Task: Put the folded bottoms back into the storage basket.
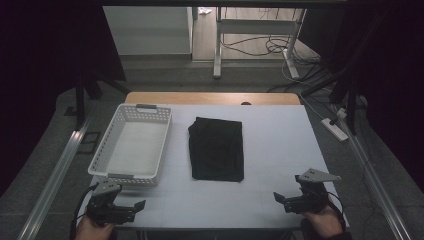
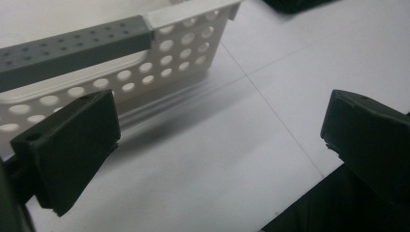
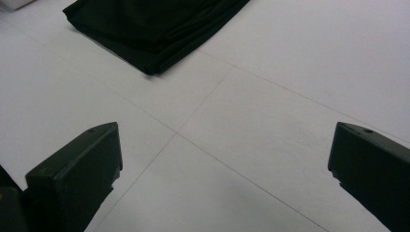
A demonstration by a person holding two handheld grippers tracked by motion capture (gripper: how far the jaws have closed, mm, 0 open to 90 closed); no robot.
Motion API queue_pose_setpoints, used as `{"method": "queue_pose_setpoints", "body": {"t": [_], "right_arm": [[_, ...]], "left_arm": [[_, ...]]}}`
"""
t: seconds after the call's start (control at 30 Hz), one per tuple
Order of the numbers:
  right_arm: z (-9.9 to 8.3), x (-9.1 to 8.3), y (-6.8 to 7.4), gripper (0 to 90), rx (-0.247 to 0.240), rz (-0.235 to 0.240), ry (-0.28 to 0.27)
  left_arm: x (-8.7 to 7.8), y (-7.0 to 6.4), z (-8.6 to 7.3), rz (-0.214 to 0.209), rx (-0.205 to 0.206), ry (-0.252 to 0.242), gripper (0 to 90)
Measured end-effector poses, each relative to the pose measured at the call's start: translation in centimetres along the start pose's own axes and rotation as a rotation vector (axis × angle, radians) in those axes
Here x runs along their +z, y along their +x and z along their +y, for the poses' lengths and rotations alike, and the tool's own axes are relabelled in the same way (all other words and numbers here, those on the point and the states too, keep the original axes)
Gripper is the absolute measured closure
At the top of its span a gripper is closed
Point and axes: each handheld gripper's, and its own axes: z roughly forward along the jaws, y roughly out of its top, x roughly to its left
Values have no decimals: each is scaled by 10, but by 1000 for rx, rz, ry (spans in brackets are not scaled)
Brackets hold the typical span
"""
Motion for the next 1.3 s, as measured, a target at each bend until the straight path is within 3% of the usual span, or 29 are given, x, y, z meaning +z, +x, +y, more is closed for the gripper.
{"method": "queue_pose_setpoints", "body": {"t": [0.07,0.4,0.97,1.3], "right_arm": [[0,0,-1,0,12,4,0],[0,0,-3,0,44,29,4],[0,1,-2,0,28,41,19],[1,3,0,0,13,40,28]], "left_arm": [[1,-2,1,5,17,11,0],[3,-2,2,-7,25,29,0],[3,-4,2,-7,40,34,0],[1,-5,3,-39,51,3,0]]}}
